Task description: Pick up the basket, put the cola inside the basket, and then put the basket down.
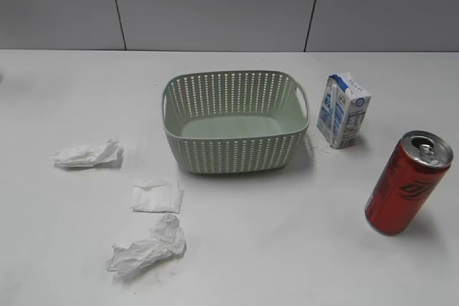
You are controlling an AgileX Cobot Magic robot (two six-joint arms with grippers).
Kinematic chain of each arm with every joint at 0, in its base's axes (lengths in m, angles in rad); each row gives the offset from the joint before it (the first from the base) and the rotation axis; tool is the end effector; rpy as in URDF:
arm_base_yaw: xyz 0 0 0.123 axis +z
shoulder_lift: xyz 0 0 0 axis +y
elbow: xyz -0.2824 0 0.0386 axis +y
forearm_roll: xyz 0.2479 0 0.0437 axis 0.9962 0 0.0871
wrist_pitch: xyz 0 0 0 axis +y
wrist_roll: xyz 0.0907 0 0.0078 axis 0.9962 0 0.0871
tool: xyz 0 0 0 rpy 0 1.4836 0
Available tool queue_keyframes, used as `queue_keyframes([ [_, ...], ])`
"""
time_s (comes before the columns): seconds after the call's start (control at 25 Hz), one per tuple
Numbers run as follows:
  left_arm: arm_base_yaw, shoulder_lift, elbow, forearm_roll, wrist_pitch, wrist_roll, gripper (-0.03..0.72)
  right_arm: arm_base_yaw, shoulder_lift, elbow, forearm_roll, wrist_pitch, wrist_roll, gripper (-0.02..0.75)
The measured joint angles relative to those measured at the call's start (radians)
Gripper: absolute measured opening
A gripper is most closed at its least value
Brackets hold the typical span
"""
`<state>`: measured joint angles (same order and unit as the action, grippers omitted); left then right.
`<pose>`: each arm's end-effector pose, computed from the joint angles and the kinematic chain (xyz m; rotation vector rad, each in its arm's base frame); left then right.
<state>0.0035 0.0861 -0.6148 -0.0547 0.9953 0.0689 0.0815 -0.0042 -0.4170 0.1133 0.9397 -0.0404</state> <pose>-0.0016 -0.0042 0.3148 0.0650 1.9480 -0.0165 0.0075 0.0090 0.2639 -0.1136 1.9975 0.1608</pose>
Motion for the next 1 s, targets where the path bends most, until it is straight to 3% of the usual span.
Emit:
queue_keyframes([
  [0.36,-0.001,0.249,-0.163,-0.009,-0.006,0.0,0.574,0.0,0.0,0.0,0.0,0.0,0.0,0.48],
  [0.68,-0.051,0.45,-0.281,-0.034,-0.051,0.0,0.574,0.0,0.0,0.0,0.0,0.0,0.001,0.455],
  [1.0,-0.111,0.659,-0.381,-0.069,-0.049,0.0,0.574,0.0,0.0,0.0,-0.001,0.0,0.001,0.598],
])
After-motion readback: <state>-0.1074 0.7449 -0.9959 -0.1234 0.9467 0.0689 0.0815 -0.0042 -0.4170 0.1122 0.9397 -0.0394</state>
